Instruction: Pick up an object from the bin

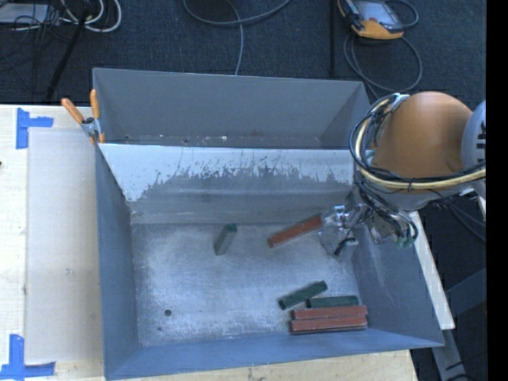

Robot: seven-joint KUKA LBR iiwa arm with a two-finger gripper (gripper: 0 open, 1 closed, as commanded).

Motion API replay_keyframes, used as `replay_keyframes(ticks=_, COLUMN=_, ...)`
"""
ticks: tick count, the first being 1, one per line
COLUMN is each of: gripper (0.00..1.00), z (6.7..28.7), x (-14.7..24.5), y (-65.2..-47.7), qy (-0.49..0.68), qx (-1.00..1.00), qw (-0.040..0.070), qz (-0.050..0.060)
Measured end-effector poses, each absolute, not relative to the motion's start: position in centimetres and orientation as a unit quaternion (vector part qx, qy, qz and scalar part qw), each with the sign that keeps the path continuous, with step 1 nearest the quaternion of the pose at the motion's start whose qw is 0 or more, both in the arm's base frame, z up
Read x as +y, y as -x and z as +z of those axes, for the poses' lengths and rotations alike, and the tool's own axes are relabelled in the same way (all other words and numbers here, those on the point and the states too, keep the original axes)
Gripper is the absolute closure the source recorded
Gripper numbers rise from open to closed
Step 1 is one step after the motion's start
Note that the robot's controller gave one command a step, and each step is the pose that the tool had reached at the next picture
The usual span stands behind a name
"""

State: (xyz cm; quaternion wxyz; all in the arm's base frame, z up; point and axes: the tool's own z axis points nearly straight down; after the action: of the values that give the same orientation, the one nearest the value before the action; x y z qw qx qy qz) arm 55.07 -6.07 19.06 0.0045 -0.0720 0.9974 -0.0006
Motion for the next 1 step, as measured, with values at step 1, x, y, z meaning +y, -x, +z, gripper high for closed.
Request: replay_keyframes(ticks=1, gripper=0.00, z=18.63, x=-6.13, y=-54.87, qy=0.070, qx=0.998, qw=0.000, qz=0.000)
